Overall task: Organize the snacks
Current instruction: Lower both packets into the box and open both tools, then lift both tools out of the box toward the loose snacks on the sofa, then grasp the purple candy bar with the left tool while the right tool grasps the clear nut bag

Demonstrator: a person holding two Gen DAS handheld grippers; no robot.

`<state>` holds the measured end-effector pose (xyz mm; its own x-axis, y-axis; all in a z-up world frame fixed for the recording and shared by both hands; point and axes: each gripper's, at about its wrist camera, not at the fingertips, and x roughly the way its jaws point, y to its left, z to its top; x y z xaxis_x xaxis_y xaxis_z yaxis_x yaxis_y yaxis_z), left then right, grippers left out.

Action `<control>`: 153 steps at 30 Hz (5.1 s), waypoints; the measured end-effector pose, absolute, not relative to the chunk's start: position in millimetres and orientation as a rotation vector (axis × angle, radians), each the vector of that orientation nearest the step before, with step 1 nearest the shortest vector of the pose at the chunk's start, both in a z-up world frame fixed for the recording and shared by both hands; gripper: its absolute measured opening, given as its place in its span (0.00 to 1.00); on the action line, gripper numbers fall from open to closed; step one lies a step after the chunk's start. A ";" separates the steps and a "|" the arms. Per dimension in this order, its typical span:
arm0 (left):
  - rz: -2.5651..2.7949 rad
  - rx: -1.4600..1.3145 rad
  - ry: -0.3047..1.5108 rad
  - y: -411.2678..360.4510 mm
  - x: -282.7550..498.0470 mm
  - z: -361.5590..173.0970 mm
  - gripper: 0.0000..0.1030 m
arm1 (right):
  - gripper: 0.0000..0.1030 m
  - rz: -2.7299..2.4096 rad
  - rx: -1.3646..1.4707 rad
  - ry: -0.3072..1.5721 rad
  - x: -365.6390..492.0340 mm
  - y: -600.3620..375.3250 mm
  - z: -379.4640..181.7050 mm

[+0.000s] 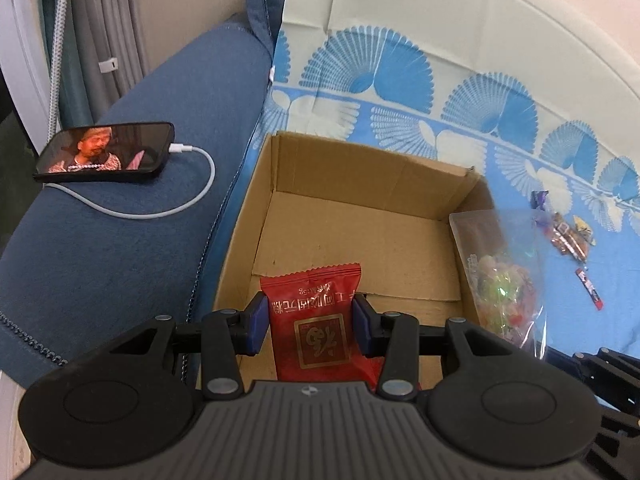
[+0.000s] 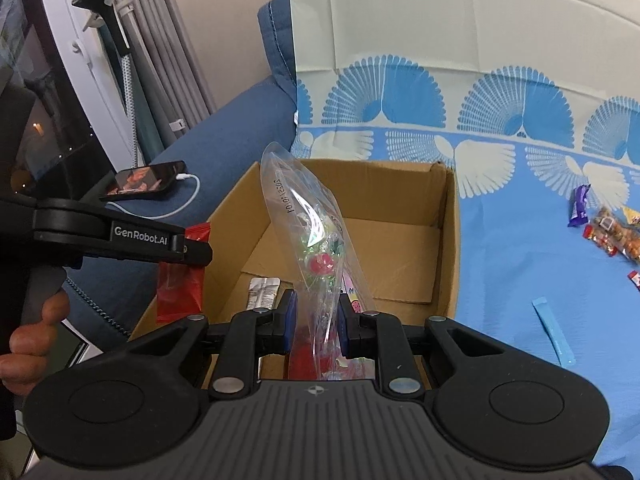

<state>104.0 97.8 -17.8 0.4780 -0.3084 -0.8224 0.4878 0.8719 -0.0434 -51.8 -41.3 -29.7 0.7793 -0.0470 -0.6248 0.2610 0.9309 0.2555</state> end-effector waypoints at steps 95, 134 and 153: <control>-0.743 0.230 0.763 8.1 -51.9 248.4 1.00 | 0.83 -0.581 0.573 0.350 -248.6 -142.2 24.5; -0.758 0.828 1.144 -503.2 158.7 -220.8 1.00 | 1.00 -0.369 0.125 0.956 -24.2 -507.9 -217.0; -0.693 0.654 1.260 -486.5 150.4 -213.6 0.77 | 0.78 -0.358 -0.078 0.790 -31.2 -488.9 -218.3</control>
